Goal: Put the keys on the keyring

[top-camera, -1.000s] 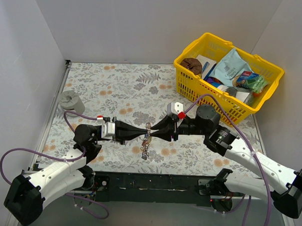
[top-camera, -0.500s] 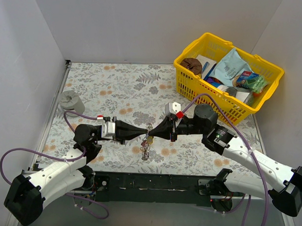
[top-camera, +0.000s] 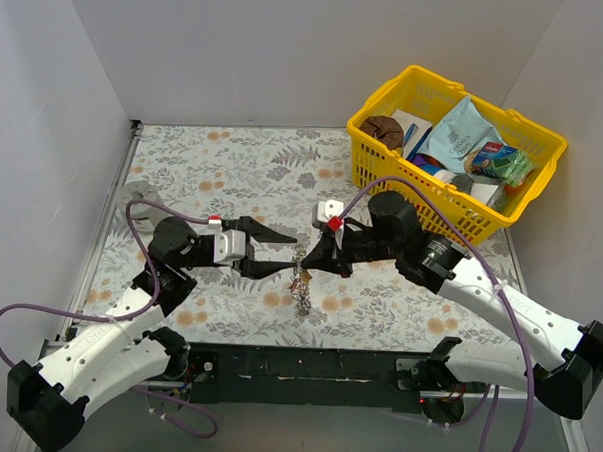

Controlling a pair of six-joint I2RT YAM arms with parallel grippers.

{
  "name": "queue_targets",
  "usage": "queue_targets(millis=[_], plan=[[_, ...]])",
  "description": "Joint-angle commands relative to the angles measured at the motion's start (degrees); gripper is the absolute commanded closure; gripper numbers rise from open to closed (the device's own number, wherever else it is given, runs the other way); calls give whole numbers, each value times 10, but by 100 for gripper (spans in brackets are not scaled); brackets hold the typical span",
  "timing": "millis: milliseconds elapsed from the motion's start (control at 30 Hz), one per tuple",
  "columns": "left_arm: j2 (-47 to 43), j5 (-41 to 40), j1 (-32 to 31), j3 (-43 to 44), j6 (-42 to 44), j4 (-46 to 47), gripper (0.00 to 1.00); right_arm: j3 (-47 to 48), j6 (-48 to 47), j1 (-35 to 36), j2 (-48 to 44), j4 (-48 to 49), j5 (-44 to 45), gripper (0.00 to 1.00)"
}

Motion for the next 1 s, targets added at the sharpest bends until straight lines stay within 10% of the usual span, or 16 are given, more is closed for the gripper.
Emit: queue_targets(millis=[0,333,967], plan=[[31,7,-2,82,109,-199,55,72,-61,-1,23,-111,20,99],[122,14,-2,169,155,-355,62,135,-91,-1,78,-207,57,99],[171,41,-26,171,148,-337,82,92,-64,-1,50,-128,46,99]])
